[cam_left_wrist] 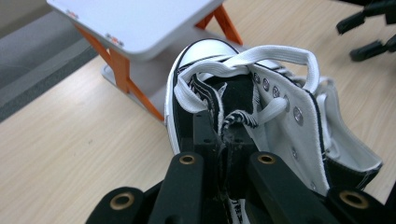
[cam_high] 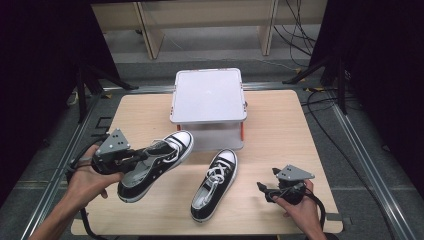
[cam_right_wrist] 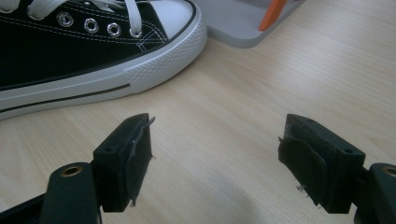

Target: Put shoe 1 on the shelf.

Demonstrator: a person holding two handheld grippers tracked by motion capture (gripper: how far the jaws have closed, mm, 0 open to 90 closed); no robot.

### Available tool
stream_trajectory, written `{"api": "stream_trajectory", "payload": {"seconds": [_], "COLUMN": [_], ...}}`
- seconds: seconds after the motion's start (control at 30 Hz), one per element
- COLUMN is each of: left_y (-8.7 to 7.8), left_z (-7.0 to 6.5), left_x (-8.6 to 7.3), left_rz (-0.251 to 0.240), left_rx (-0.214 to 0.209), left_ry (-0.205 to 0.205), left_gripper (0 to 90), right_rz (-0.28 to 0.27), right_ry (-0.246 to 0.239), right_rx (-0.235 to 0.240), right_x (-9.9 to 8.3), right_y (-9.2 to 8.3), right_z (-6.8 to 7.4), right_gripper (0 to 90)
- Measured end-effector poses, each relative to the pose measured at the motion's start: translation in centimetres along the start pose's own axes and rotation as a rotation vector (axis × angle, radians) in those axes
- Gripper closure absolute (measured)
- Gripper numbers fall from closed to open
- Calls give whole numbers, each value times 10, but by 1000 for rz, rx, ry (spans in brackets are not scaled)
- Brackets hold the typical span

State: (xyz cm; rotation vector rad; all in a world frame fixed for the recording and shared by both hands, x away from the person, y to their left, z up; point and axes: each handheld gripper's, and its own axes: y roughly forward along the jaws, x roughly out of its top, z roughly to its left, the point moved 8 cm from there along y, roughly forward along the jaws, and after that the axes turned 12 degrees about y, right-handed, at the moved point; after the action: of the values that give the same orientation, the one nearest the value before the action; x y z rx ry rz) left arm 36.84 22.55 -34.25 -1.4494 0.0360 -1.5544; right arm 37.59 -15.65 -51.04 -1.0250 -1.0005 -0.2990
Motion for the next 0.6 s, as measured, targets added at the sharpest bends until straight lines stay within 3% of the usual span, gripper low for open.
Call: {"api": "stream_trajectory", "payload": {"seconds": [0.03, 0.27, 0.33, 0.53, 0.6], "left_y": [-3, -9, -4, 19, 29], "left_z": [3, 23, 30, 57, 67], "left_x": [2, 40, 50, 69, 73], "left_rz": [6, -31, -56, -54, -25], "left_rx": [-2, 17, 31, 61, 75], "left_ry": [22, 1, -29, -61, -47], "left_gripper": [864, 864, 864, 864, 864], "right_rz": [2, 23, 9, 22, 22], "right_ry": [3, 33, 17, 35, 36], "right_rx": [2, 14, 4, 18, 16], "right_x": [0, -2, 0, -1, -1], "right_y": [0, 0, 1, 0, 0], "right_z": [0, 3, 1, 3, 3], "right_gripper": [252, 252, 252, 252, 252]}}
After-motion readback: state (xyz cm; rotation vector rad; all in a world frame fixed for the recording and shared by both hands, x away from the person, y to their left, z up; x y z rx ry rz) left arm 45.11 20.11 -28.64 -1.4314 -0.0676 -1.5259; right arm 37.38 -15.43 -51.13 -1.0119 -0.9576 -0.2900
